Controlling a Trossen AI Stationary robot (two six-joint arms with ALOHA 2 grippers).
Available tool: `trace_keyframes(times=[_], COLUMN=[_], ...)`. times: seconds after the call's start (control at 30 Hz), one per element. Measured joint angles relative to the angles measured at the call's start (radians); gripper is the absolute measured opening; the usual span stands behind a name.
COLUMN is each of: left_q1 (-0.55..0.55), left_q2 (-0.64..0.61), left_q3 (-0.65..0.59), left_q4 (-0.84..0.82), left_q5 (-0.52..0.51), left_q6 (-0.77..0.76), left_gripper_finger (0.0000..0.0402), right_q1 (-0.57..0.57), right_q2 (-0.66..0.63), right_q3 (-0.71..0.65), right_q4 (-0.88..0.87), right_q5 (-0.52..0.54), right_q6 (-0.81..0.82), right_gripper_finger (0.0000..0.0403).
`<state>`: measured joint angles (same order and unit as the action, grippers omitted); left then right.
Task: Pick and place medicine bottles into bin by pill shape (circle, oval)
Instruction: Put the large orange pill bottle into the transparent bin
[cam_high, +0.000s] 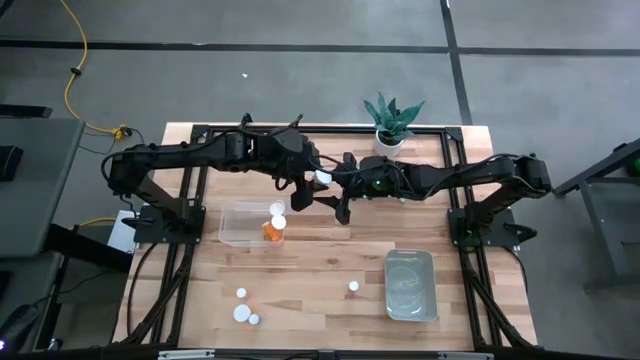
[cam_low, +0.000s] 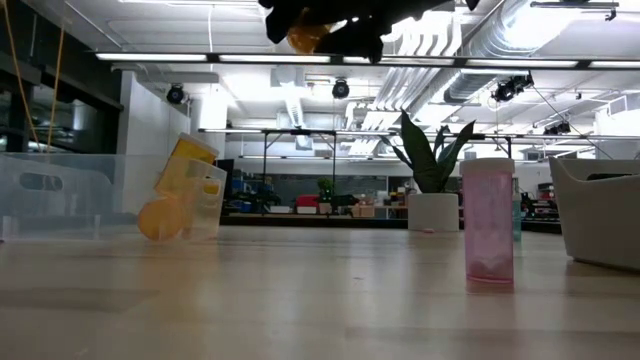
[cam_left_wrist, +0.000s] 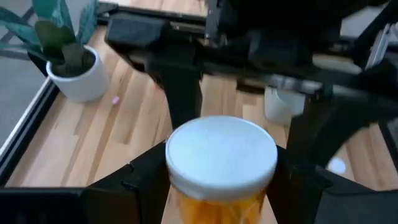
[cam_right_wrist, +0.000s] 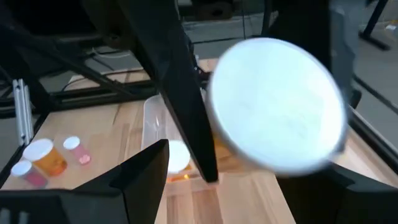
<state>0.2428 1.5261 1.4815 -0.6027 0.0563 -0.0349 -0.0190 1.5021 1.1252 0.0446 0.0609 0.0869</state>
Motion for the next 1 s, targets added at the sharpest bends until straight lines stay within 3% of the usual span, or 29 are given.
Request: trace_keyframes(times=[0.4,0.73,0.87,1.0], left_q1=[0.010,0.047,0.025,-0.020], left_q2=[-0.019,-0.119,-0.122,-0.121], left_q3=[0.000,-0.002,-0.013,-0.110], left_q4=[0.005,-0.089,-0.069,0.059], left_q5=[0.024,0.033,0.033,0.035], left_q6=[-0.041,-0.041,-0.041,-0.046], left_gripper_finger=[0.0213,0.0213,0.0213,0.0213], right_q1=[0.000,-0.004,-0.007,-0.007], right_q2=[0.001,-0.086,-0.129,-0.175], right_q3=[-0.001,0.002,0.002,0.002], right_q4=[0.053,-0.101,-0.117,-0.119], right_q5=[0.025,0.058,0.043,0.042], right_q6=[0.013,-0.095,-0.096,-0.096], right_gripper_finger=[0.0268,0.0268,0.0268,0.0268])
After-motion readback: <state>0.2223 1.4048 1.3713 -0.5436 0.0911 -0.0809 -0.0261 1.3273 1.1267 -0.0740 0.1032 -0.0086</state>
